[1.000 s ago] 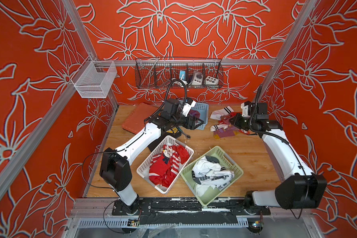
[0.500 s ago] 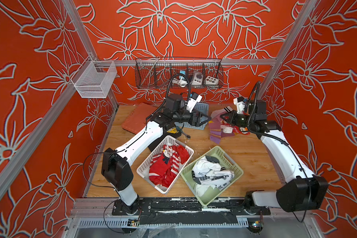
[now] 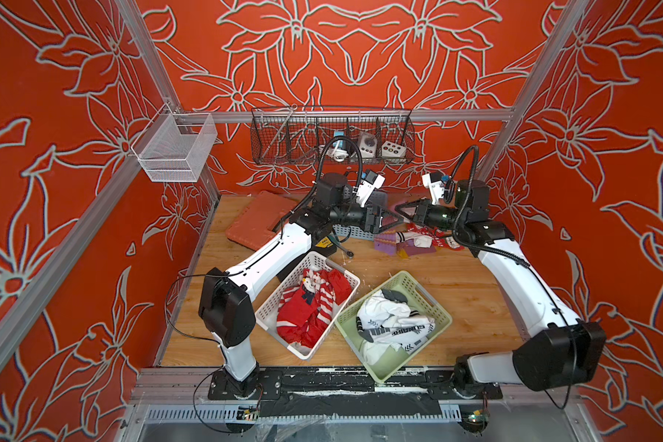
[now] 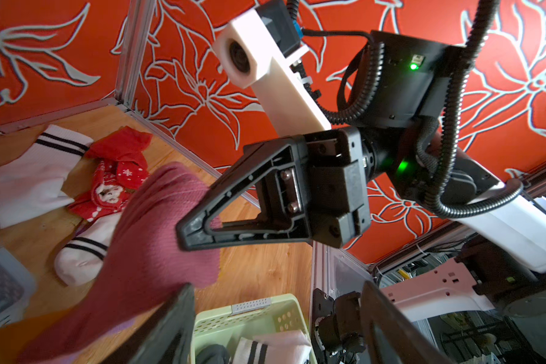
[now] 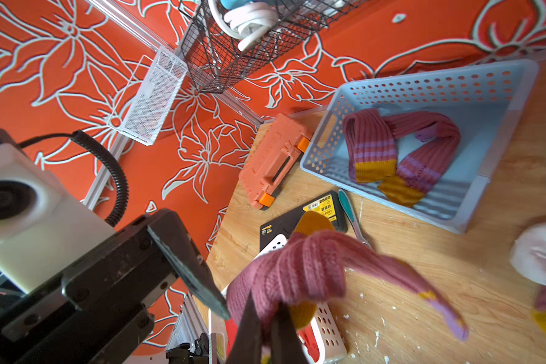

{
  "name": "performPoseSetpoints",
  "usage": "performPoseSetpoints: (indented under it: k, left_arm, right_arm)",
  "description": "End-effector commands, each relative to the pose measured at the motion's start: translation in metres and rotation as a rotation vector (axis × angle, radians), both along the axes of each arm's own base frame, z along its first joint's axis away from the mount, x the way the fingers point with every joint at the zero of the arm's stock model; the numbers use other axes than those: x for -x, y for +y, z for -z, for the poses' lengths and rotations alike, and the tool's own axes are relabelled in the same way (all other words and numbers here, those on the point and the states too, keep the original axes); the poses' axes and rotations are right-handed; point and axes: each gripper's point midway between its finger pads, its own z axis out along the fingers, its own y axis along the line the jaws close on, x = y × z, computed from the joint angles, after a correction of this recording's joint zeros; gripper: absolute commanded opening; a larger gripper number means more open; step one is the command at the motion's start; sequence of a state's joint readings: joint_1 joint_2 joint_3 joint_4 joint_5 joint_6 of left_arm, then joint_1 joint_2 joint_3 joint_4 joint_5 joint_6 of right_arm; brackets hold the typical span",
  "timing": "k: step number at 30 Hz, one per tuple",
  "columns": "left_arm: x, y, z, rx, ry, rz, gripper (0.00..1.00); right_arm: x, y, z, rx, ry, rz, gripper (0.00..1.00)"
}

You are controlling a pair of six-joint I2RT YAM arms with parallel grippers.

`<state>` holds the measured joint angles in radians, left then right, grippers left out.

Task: Sort the socks into the basket by color
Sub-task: Place the sock in the bin.

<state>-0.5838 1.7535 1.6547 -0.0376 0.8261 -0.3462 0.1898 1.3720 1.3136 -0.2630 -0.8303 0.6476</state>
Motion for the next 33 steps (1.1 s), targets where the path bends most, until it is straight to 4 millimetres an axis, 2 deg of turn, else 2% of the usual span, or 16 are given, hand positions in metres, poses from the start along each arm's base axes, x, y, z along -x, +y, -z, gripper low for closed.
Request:
performPoseSetpoints:
  k: [1, 7, 11, 15, 20, 22, 29, 33]
  left_arm:
    - [0.006, -0.008, -0.013, 0.039, -0.028, 0.044, 0.8]
    - [0.008, -0.011, -0.009, 0.028, -0.034, 0.049, 0.81]
    - [0.009, -0.014, 0.001, -0.007, -0.043, 0.038, 0.82]
    - [0.003, -0.009, 0.011, -0.058, -0.055, -0.025, 0.82]
    - [0.009, 0.007, -0.004, -0.057, -0.132, -0.093, 0.81]
    - [0.011, 0.014, -0.003, -0.083, -0.144, -0.12, 0.81]
    - [-0.004, 0.047, 0.029, -0.199, -0.125, -0.301, 0.82]
    - [-0.022, 0.053, 0.05, -0.261, -0.139, -0.373, 0.85]
  right_arm:
    - [-0.001, 0.007, -0.025, -0.042, -0.059, -0.033, 0.0]
    - [-0.001, 0.012, -0.03, -0.071, -0.062, -0.05, 0.0]
    - [0.001, 0.015, -0.036, -0.096, -0.067, -0.064, 0.0]
    - [0.005, 0.015, -0.043, -0.101, -0.084, -0.073, 0.0]
    - [0.005, 0.013, -0.048, -0.072, -0.105, -0.061, 0.0]
    - [0.003, 0.013, -0.052, -0.078, -0.111, -0.063, 0.0]
    - [0.007, 0.015, -0.068, -0.095, -0.136, -0.082, 0.0]
    - [0.01, 0.017, -0.076, -0.12, -0.146, -0.097, 0.0]
